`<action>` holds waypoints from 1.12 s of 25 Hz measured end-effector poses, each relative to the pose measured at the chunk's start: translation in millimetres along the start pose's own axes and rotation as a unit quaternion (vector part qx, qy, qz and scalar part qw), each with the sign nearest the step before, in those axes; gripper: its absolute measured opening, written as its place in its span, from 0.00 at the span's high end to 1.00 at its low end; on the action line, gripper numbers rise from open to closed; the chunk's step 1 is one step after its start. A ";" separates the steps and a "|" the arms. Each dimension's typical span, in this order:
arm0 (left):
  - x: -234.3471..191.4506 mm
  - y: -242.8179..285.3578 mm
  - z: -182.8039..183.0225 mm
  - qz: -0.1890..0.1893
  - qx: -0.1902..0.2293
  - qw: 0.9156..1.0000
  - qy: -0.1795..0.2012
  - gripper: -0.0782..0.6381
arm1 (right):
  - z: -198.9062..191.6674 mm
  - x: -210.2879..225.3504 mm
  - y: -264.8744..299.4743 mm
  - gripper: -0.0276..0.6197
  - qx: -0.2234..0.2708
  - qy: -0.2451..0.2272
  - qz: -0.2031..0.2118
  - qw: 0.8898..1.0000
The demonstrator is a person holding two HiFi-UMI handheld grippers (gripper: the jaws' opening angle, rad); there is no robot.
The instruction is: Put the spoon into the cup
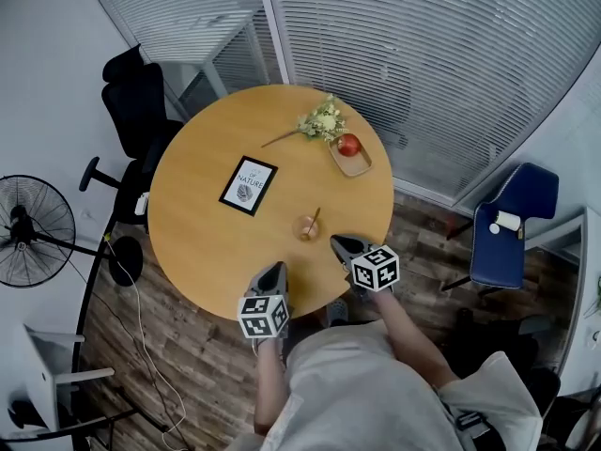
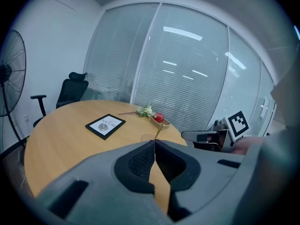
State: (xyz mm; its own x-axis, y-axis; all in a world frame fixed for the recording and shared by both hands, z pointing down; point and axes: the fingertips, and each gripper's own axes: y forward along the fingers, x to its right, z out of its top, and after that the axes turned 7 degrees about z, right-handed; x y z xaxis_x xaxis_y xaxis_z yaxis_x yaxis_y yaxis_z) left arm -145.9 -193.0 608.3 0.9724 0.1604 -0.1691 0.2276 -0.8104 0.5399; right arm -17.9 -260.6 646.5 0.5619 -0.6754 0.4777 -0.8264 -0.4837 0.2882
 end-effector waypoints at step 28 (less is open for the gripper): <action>9.5 1.5 0.1 -0.003 -0.002 1.000 0.004 0.88 | 6.2 0.3 -8.6 0.96 0.013 -0.005 0.003 1.000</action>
State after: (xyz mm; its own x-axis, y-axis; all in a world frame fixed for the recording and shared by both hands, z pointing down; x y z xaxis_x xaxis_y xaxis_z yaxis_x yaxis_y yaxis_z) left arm -136.3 -192.7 607.4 0.9714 0.1699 -0.1659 0.2338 -0.8071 0.5421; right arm -10.4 -260.0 639.1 0.5566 -0.6844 0.4710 -0.8291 -0.4934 0.2629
